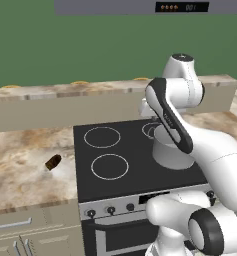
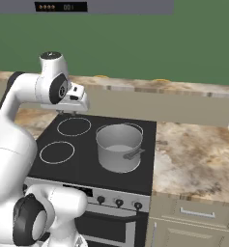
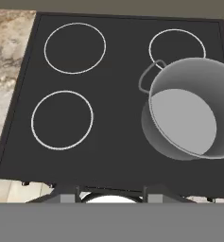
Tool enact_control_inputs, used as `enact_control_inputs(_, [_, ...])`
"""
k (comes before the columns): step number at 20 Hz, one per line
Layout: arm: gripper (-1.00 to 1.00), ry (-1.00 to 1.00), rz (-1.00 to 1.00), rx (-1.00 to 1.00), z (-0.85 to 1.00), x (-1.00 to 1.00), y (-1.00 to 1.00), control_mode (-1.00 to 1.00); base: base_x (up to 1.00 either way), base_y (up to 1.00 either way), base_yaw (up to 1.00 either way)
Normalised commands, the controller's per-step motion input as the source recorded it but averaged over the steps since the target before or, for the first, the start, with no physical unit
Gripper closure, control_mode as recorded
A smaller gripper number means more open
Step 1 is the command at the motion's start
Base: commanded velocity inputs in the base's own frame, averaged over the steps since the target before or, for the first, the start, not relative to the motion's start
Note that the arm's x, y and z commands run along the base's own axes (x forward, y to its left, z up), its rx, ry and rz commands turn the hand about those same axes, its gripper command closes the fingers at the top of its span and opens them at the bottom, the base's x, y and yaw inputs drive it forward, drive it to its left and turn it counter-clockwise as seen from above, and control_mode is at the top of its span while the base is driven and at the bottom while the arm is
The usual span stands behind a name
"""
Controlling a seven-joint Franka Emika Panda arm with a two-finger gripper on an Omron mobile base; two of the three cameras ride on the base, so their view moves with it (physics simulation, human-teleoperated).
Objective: Turn on the burner for the pot on the stove. Wait thirty seconds for the pot to heat up. Then add the sweet potato to the pot.
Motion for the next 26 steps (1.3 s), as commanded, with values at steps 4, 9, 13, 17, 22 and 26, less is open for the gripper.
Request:
enact_control_inputs(4, [-1.0, 0.0, 0.0, 0.0, 0.0, -0.03, 0.0, -1.0, 0.0, 0.0, 0.0])
enact_control_inputs(9, [-1.0, -0.15, -0.07, 0.03, 0.0, -0.23, -0.39, -1.0, 0.0, 0.0, 0.0])
enact_control_inputs(13, [-1.0, -0.34, -0.03, 0.13, 0.0, -0.52, -0.73, -1.0, 0.0, 0.0, 0.0])
enact_control_inputs(17, [-1.0, -0.35, 0.0, 0.07, 0.0, -0.61, -0.71, -1.0, 0.0, 0.0, 0.0])
enact_control_inputs(22, [-1.0, -0.25, 0.0, 0.07, 0.0, -0.69, -0.66, -1.0, 0.0, 0.0, 0.0])
enact_control_inputs(26, [-1.0, -0.09, 0.0, 0.08, -0.02, -0.69, -0.73, -1.0, 0.0, 0.0, 0.0])
